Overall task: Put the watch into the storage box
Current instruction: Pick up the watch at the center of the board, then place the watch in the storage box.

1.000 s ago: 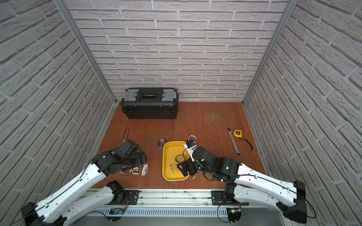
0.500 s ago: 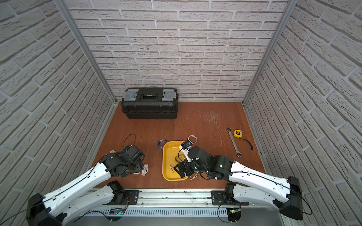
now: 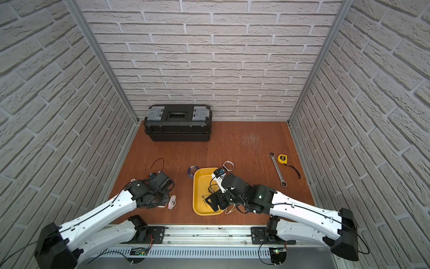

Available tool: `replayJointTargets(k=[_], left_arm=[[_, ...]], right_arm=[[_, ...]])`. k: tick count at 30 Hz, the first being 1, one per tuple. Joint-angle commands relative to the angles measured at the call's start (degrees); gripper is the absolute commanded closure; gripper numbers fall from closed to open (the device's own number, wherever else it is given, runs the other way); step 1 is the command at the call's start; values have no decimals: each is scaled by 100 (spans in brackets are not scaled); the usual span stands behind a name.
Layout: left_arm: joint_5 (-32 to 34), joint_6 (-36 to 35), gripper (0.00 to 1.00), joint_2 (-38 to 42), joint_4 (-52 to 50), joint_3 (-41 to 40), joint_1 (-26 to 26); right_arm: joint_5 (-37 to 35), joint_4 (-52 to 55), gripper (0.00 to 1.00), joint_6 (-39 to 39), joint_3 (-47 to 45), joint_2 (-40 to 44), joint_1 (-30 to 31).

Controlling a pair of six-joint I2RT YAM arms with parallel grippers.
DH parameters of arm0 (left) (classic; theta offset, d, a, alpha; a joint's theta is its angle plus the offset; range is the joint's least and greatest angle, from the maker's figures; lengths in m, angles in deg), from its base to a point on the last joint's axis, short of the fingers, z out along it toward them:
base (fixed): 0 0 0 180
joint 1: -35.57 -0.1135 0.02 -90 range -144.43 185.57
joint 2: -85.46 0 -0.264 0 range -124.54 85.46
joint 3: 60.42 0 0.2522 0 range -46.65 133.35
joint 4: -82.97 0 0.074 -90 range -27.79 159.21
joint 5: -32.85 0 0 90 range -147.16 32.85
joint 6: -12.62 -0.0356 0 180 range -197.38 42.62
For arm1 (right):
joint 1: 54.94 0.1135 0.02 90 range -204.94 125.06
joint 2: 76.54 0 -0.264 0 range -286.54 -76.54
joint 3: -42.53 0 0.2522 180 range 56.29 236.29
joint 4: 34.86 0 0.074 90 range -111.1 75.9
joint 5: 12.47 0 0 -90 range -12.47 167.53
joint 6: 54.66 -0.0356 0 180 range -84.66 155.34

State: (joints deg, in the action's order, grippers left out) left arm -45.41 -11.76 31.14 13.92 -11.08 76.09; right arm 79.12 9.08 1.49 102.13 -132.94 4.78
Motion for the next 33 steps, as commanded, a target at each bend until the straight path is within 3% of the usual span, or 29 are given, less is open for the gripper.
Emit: replayJointTargets(k=[1,6,9,16,22,27,33], left_arm=[[91,-155,71,42,-39,19,-49],[79,-263,92,99,-103,62,-87],[64,-332,99,211,-200,229,-87],[-72,-648,100,404,-788,1185,-82],[-203,-744,100,584,-956,1832,-121],[-717,-952,100,653,-254,2095,-131],[-1640,-1651,100,887,1189,1695,-118]], right_arm=[[-27,-230,11,53,47,-2,-28],[-39,-235,11,78,98,-63,-40],[-58,-197,11,99,160,-95,-39],[-151,-182,11,81,301,-150,-74],[200,-672,11,4,375,-357,-131],[1062,-1880,12,-339,288,-771,-342],[2422,-3876,18,-1844,-40,-1525,-1103]])
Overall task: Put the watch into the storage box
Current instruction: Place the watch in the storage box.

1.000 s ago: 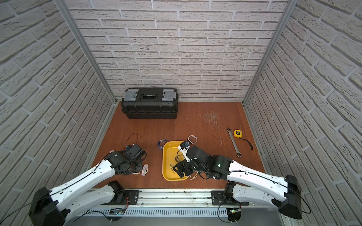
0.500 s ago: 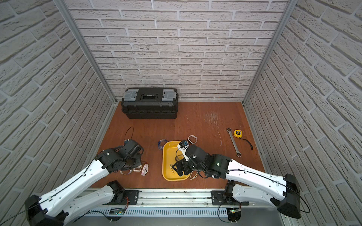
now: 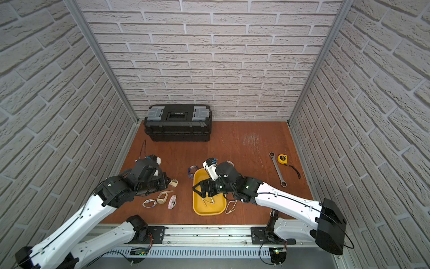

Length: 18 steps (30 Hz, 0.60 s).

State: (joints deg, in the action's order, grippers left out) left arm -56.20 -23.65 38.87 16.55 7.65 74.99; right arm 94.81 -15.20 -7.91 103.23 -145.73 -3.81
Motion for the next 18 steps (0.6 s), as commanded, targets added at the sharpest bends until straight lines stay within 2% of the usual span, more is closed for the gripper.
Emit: replayJointTargets(k=[1,4,7,13,15,18], left_arm=[[-643,-577,100,122,1091,-240,23],[-661,-940,100,48,1379,-379,188],[-404,-1234,100,-118,1445,-373,465],[211,-1528,100,-459,1523,-204,1131],[267,-1562,100,-517,1544,-192,1197],[260,-1581,100,-509,1628,-222,1243]], right_arm=[[1033,-1613,19,-1052,-114,-411,-319],[1559,-1535,20,-1116,253,-944,-385],[1784,-1654,25,-1334,351,-1365,-385],[1812,-1742,31,-1445,311,-1654,-376],[1777,-1657,36,-1409,301,-1685,-376],[1699,-1658,37,-1387,194,-1674,-377]])
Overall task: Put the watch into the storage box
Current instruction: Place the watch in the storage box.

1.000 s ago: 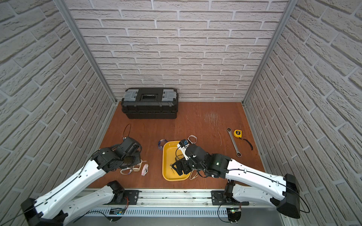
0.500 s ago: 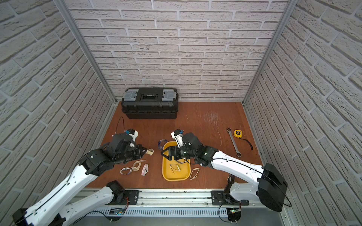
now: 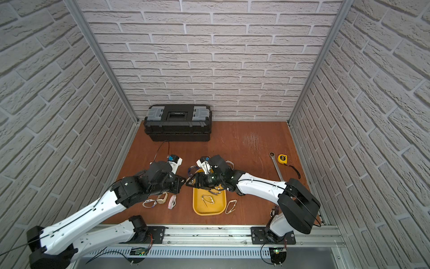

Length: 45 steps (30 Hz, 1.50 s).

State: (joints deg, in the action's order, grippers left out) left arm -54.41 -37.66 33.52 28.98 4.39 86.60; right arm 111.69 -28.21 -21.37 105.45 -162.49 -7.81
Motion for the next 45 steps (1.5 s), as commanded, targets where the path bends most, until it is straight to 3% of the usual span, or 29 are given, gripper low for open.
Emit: replayJointTargets(k=[1,8,17,26,31,45], left_arm=[[78,-184,100,32,363,99,75],[115,-145,100,271,282,-65,76],[13,-159,100,258,411,-154,158],[41,-190,100,226,533,-169,224],[-46,-223,100,92,700,-172,275],[-141,-182,100,155,681,-347,334]], right_arm=[[4,-432,37,-67,-89,33,15],[-198,-399,37,-178,-501,492,-270],[-122,-528,39,-208,-392,300,-292],[50,-721,53,-252,-307,-13,-243],[180,-855,56,-259,-188,-244,-134],[129,-862,54,-227,-278,-61,-363]])
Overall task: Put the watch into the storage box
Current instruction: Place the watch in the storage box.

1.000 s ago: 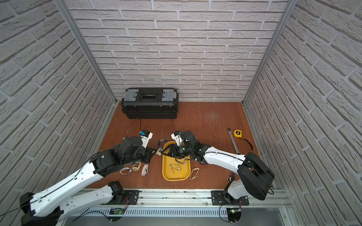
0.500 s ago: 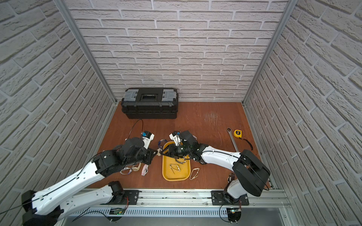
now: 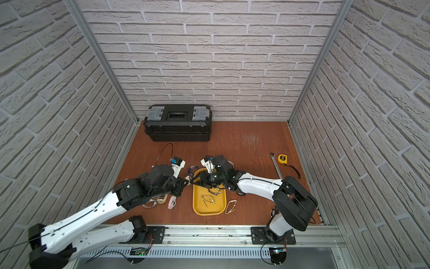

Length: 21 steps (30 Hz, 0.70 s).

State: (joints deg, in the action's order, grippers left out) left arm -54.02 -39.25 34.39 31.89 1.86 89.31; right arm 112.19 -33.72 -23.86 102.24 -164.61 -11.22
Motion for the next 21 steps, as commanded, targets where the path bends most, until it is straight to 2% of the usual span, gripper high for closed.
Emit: replayJointTargets(k=[1,7,13,21], left_arm=[[-199,-22,100,71,409,-121,58],[-139,17,100,136,398,-228,58],[-66,2,100,116,426,-236,58],[-140,-11,100,48,538,-227,60]], right_arm=[[125,-310,54,35,75,141,-22],[232,-191,54,163,136,170,-22],[436,-728,60,-39,-87,20,103],[547,-1112,72,-178,111,-528,383]])
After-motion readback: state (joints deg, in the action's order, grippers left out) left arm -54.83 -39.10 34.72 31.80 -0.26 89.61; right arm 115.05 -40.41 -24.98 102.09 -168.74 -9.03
